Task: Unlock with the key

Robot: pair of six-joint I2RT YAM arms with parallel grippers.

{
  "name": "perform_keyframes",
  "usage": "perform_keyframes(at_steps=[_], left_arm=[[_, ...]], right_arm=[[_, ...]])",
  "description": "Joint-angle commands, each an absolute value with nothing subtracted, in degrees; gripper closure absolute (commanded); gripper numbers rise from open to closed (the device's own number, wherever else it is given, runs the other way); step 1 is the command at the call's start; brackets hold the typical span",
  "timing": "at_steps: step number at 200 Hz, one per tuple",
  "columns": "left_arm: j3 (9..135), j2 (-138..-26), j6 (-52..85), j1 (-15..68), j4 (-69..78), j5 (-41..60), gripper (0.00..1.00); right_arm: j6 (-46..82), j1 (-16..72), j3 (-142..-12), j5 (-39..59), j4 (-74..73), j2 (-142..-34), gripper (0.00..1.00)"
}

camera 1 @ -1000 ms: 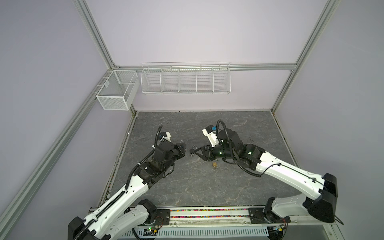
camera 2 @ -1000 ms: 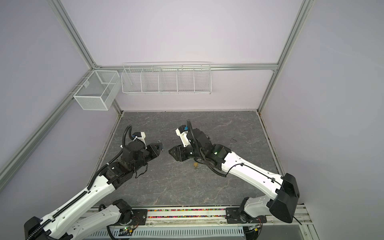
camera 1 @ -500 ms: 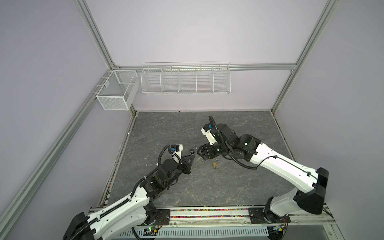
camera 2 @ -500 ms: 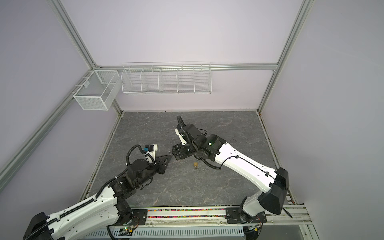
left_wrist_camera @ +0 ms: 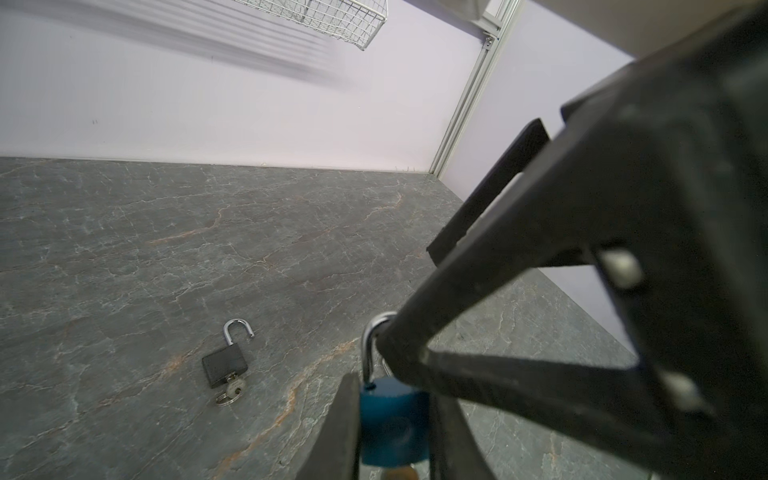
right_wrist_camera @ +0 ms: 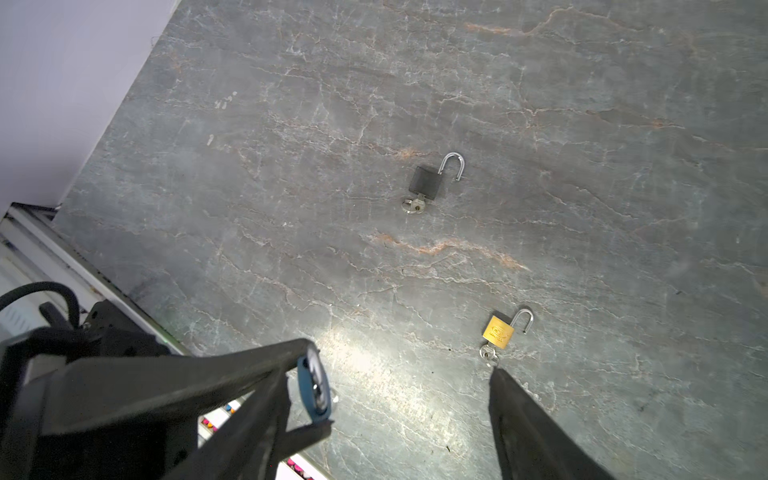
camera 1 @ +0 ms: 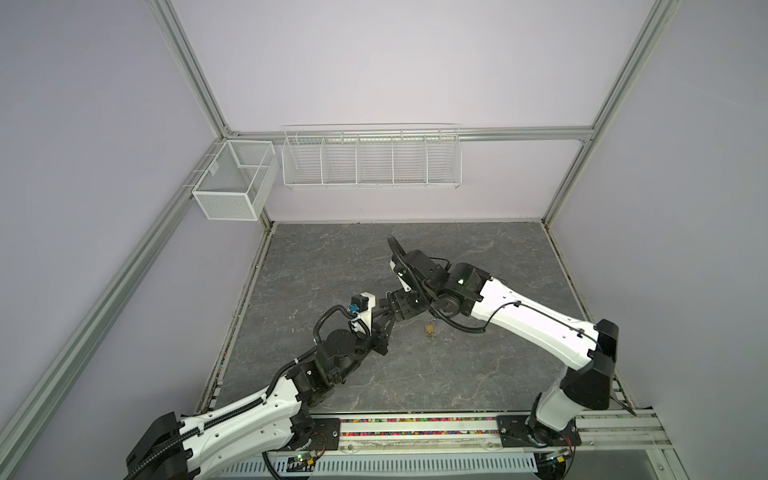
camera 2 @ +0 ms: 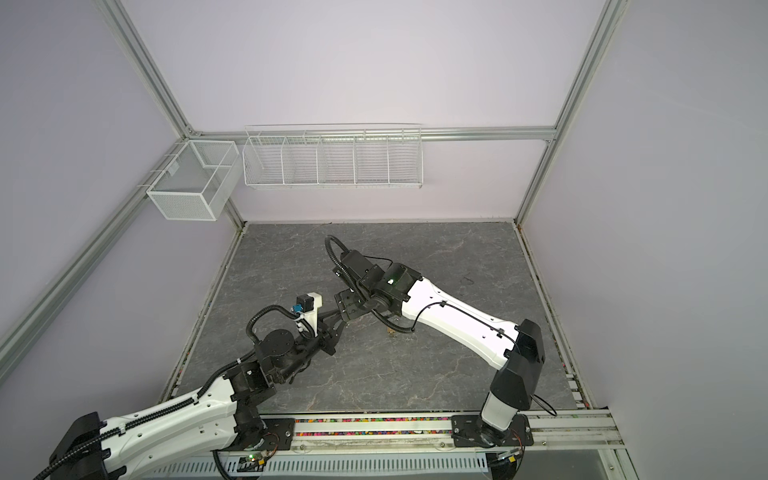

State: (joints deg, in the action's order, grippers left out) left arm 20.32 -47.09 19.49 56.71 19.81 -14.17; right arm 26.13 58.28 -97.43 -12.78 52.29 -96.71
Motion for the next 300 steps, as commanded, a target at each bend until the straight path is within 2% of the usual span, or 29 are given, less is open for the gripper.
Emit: perform_keyframes(at_steps=[1,76,205,300], left_arm=[[19.32,-47.05,16.94,57.21,23.28,-14.95,1.00],[18.15,-46.65,12.16,57.66,24.52,-13.38,1.00],[17.04,-44.75,5.76,57.83,25.66,-10.51,1.00],[16.79,-44.47,5.52,57.83,25.93,-11.29,1.00]], right_arm=[[26.64,58.70,-100.00,-17.24,56.12,-98.68,0.23],[24.89,58.91,-107.36,-22.74,63.61,-104.66,0.22],[17.68,56.54,-111.61,-15.00,69.48,-105.64,0.17],[15.46,55.45,-108.59,-15.03,68.74,-102.05,0.15]])
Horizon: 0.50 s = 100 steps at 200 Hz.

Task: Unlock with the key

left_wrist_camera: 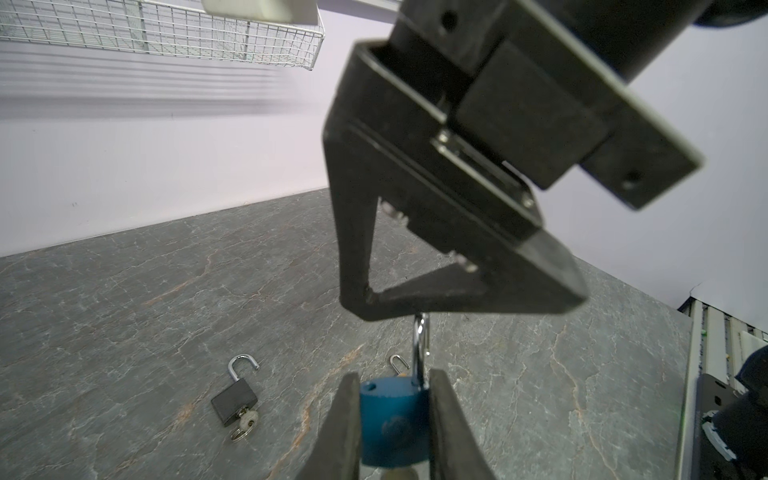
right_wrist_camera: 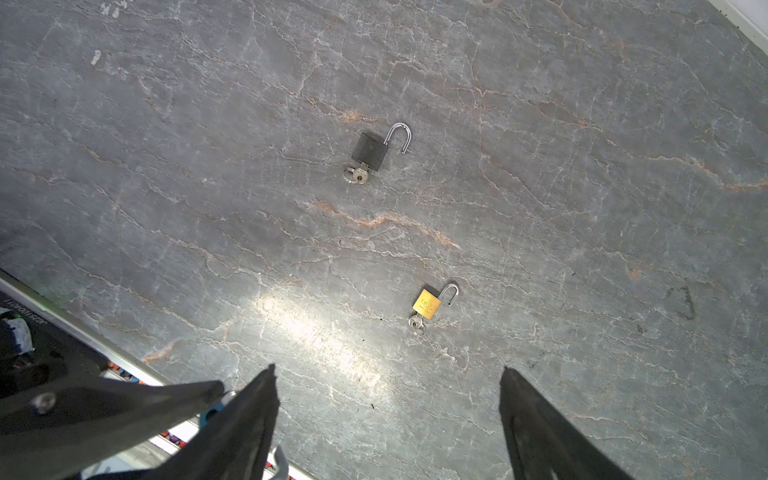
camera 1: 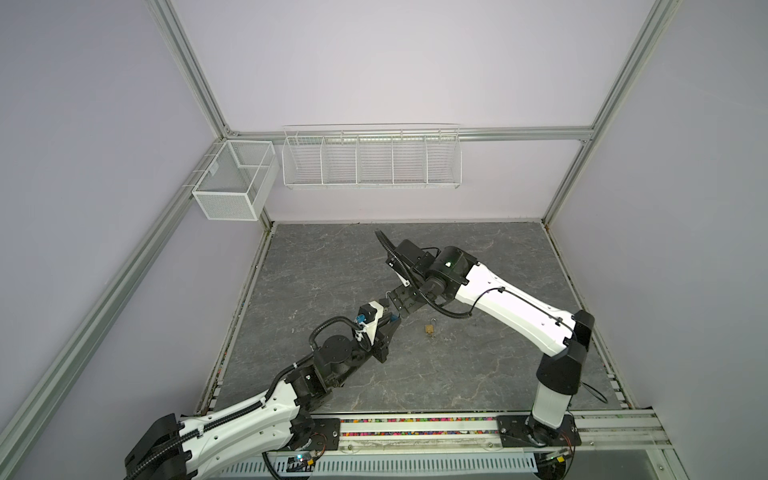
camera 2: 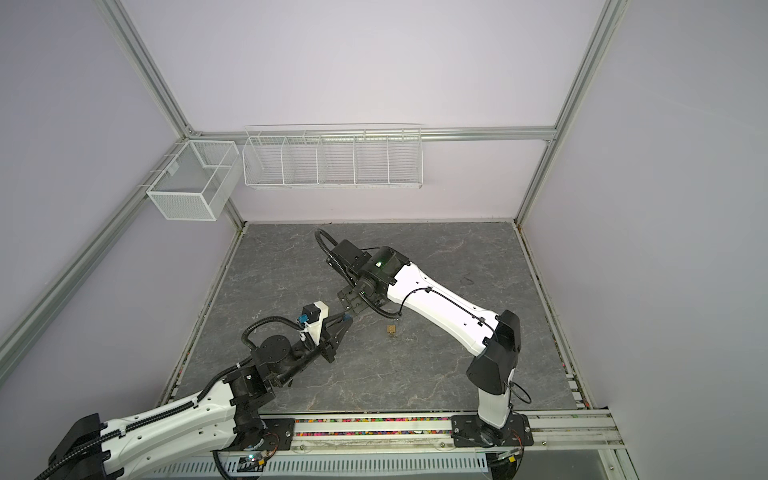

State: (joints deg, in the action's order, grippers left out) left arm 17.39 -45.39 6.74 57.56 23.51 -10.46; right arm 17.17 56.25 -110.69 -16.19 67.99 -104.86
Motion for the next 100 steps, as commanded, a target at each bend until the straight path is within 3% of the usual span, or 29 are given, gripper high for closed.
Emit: perform_keyframes(at_steps=[1,100], left_arm=[[16.79,-44.47,5.53,57.83,25.93,-11.32,1.00],[17.22,-45.30,6.89,57.83,26.04,-12.72,1.00]], right_arm=[[15.46,55.46,-108.52,-15.03,68.73,-101.96,0.15],[16.06,54.39,-101.19,-9.93,64.06,-94.41,0.14]])
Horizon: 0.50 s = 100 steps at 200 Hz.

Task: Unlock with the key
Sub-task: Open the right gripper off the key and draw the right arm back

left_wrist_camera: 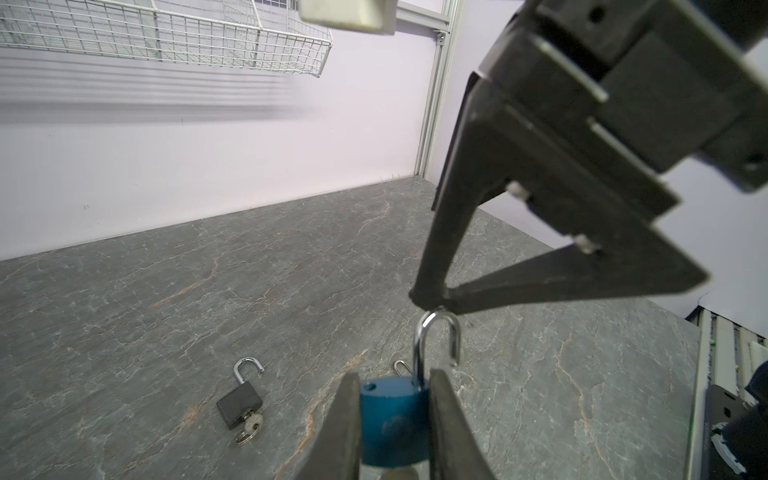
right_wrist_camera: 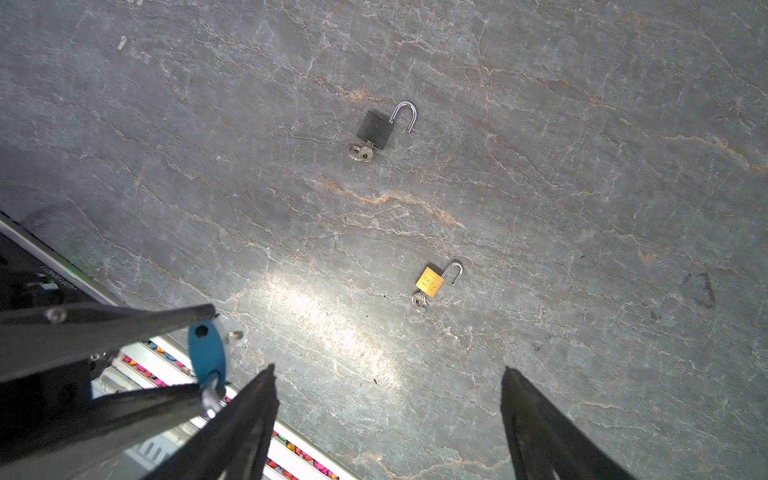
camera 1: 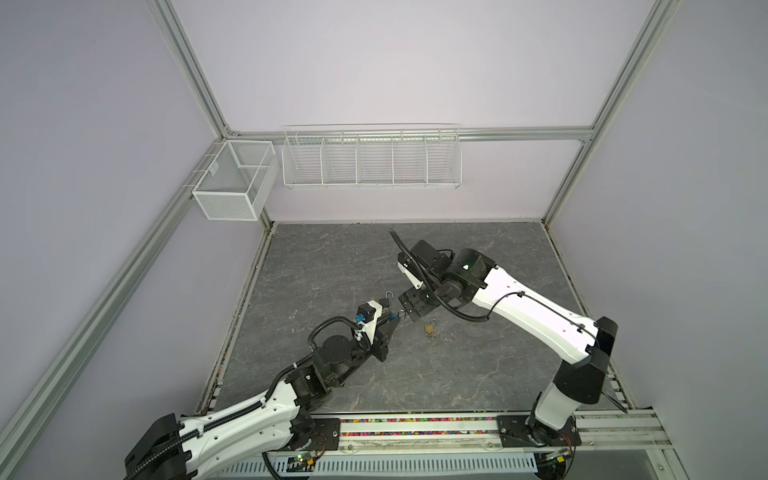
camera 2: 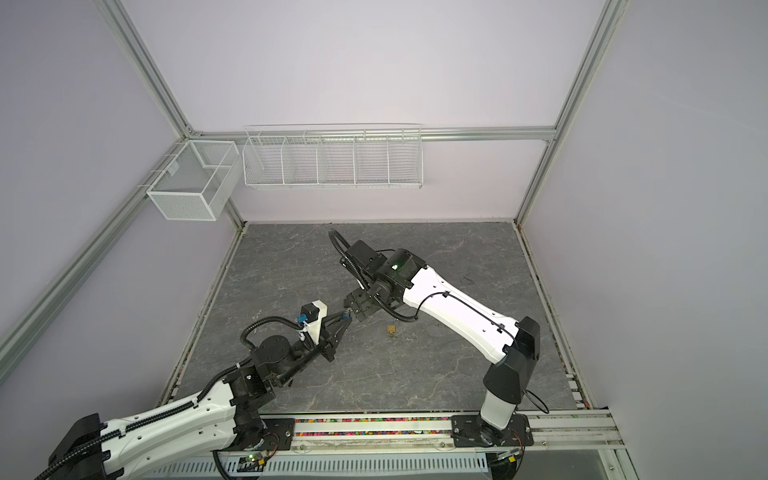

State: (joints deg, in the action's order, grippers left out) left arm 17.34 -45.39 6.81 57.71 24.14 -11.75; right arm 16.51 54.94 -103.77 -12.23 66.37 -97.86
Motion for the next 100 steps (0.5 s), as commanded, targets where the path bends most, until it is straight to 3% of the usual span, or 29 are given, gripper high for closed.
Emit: perform_keyframes(at_steps=[1,41,100], left_arm=[[17.22,-45.33,6.92,57.83,26.03,-12.73,1.00],[19.22,-45.64,10.78,57.83,21.29,-12.48,1.00],[25.49,-50.31,35.02,58.74,-2.62,-12.62,1.00]], right_arm=[[16.03,54.35,-101.09,-9.84,63.93,-94.27,0.14],[18.27,50.18,-93.58,-6.27,59.81,-88.15,0.14],[24.50,42.60,-72.70,-3.92,45.75,-77.60,0.11]])
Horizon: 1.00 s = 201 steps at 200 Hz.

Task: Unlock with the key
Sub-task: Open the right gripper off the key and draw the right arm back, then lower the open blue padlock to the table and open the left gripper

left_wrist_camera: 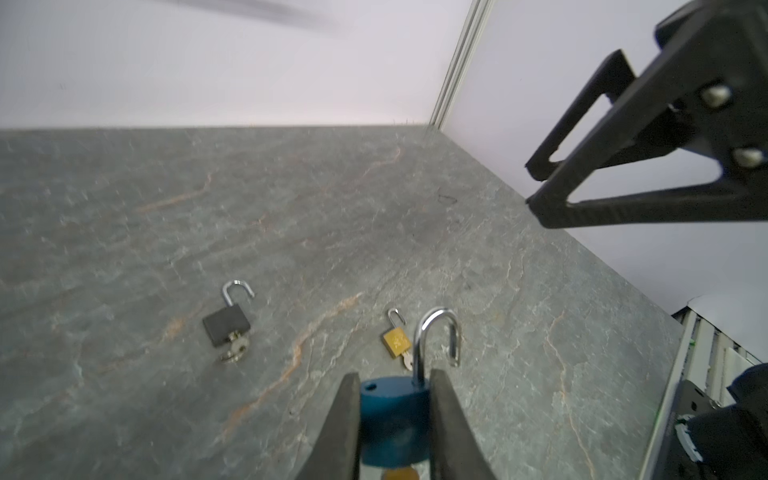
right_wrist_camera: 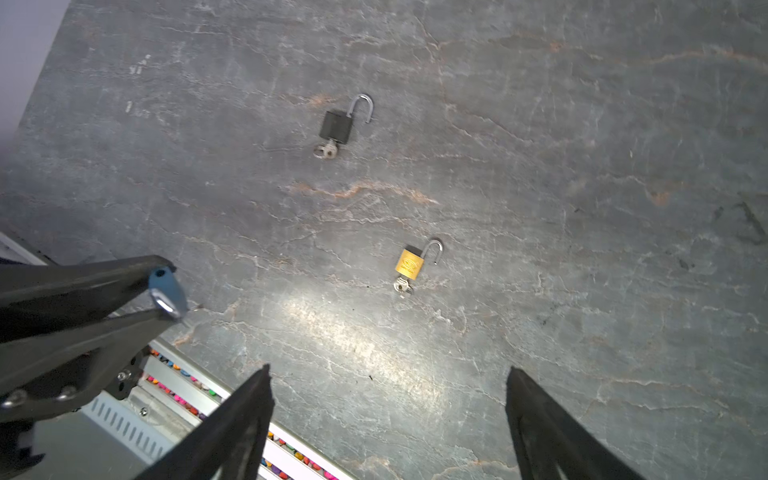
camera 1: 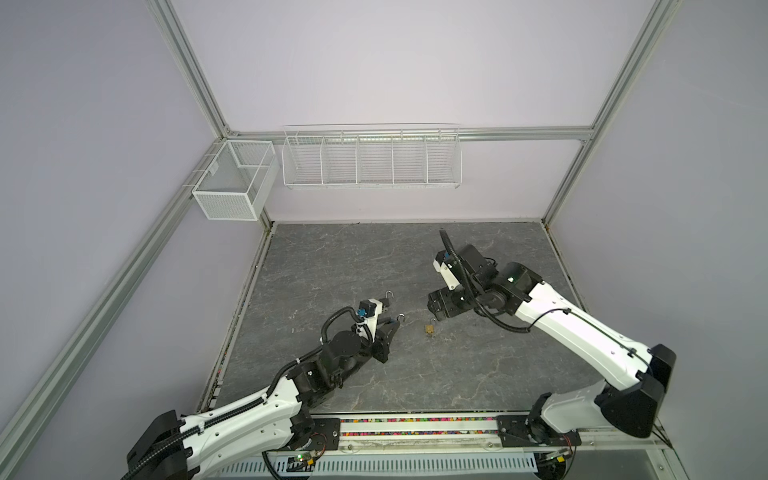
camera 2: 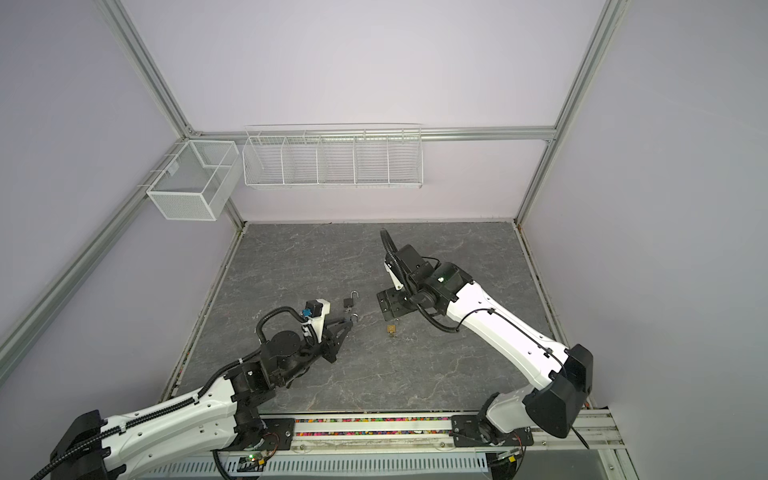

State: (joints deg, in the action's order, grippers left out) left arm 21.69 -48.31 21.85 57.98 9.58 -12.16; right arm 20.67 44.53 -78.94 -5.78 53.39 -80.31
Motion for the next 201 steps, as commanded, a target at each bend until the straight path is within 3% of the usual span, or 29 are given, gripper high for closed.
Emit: perform_keyframes(at_steps=[1,66,201], left_arm=[[25.67,-50.47,35.40,58.81,-2.98,-12.64,1.00],[31.77,-62.20,53.82,59.14,-18.85,-10.11,1.00],[42.06,-82.94,60.35,59.06,-30.06,-10.10,1.00]], right_arm=[[24.64,42.57,-72.30,-3.90,45.50,-77.51,0.11],[30.48,37.44,-57.93,-2.67,36.02,-75.35,0.10],[29.47,32.51,-55.08,-4.43,35.38,-74.20,0.10]])
